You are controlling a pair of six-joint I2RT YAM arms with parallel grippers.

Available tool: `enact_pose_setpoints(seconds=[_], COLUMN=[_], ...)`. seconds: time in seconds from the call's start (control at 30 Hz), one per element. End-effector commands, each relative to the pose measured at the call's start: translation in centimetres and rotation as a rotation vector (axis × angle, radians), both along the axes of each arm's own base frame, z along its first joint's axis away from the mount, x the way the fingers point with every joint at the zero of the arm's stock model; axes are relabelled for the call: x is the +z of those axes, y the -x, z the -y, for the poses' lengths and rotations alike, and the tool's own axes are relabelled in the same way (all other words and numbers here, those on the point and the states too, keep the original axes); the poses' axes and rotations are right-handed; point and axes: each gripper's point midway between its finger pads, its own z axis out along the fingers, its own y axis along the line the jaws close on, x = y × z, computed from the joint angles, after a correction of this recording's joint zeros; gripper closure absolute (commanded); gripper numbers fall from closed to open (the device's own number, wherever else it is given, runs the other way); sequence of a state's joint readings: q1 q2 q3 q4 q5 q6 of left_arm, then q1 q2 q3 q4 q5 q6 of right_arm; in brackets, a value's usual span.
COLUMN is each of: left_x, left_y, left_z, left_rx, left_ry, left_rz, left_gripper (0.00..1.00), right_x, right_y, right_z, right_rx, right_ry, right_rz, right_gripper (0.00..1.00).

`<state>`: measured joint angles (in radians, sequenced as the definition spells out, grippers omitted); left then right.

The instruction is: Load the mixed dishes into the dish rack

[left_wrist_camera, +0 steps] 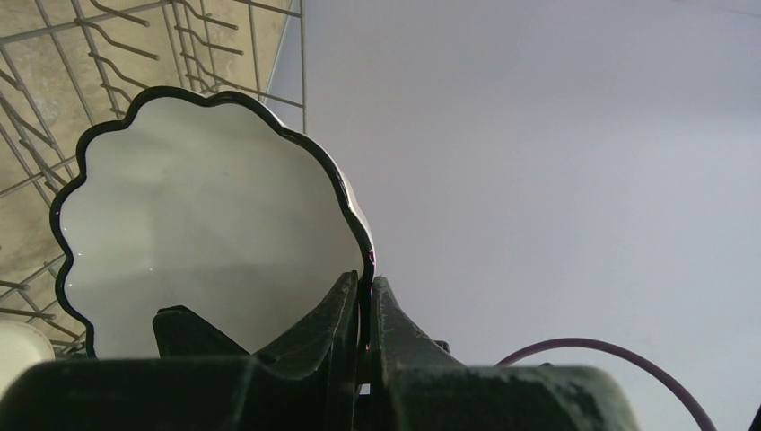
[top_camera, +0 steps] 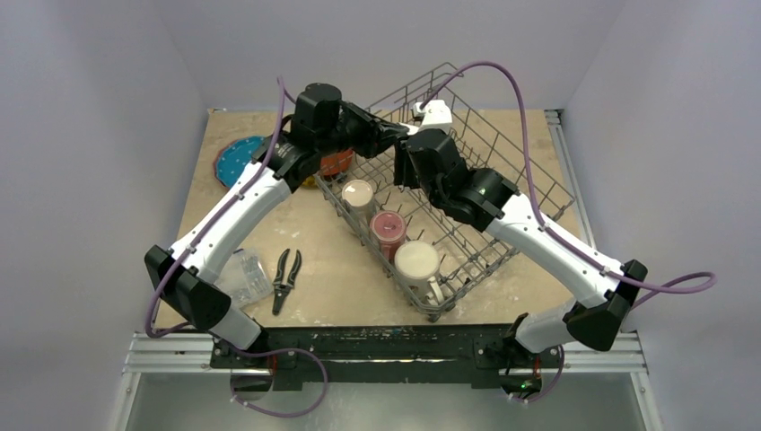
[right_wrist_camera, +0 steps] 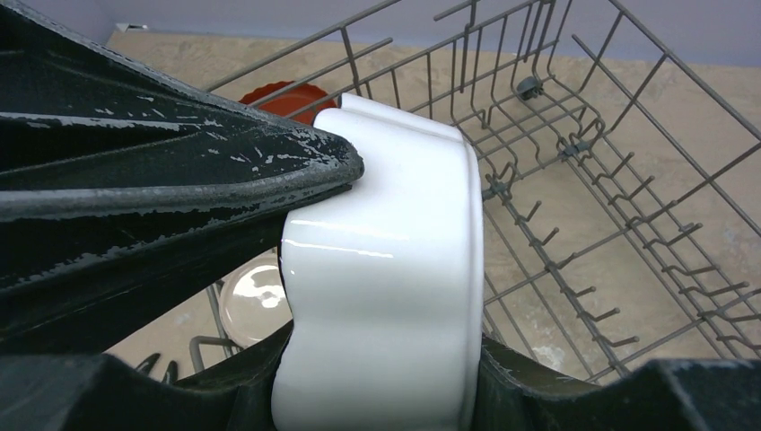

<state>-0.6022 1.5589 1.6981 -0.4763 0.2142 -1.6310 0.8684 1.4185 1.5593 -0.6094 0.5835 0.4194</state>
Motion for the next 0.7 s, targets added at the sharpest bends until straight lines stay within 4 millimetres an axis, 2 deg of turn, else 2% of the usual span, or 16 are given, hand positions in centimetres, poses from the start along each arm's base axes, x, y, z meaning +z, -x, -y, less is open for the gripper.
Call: enact_pose_setpoints(seconds=[0.0,0.07,0.2,0.27,0.37,0.4,0.53,0.67], left_x=[3.6,3.0,2.1,2.0,1.0,0.7,-0.6,-0.7], left_y=[0.4,0.6,1.4,1.9,2.9,3.3,4.8,6.1], left_z=[-1.8,-2.1,-3.0,-3.9,-6.2,-7.1,-10.7,-13.3], left_rx=[0.054,0.059,0.062,0.07,0.116,0.131,0.195,0.195], left_ry=[0.043,0.024,-0.05,-0.103,-0.212,-0.248,-0.399,-0.544], left_rz=[0.111,0.092,0.068,0.072,0.065,0.061,0.063,0.127], left_gripper=[1.0,1.0,0.63,0.49,0.19,0.12,0.05,0.04], right_x=[3.5,3.6,4.2,4.5,4.7,4.6,4.0,3.3], right_y=[-0.5,-0.4,-0.4,-0.5,-0.5,-0.6,-0.9,-2.0], right_z=[-1.7,-2.3,-2.8,-2.9,-3.2,-3.2,-2.7,-1.7], right_rx=[0.046,0.069,0.096,0.106,0.125,0.125,0.109,0.091], right_ry=[-0.128,-0.152,-0.178,-0.188,-0.206,-0.205,-0.209,-0.207], right_rz=[0.092,0.097,0.117,0.125,0.126,0.125,0.118,0.113], right_gripper=[1.0,1.0,1.0,1.0,1.0,1.0,1.0,1.0])
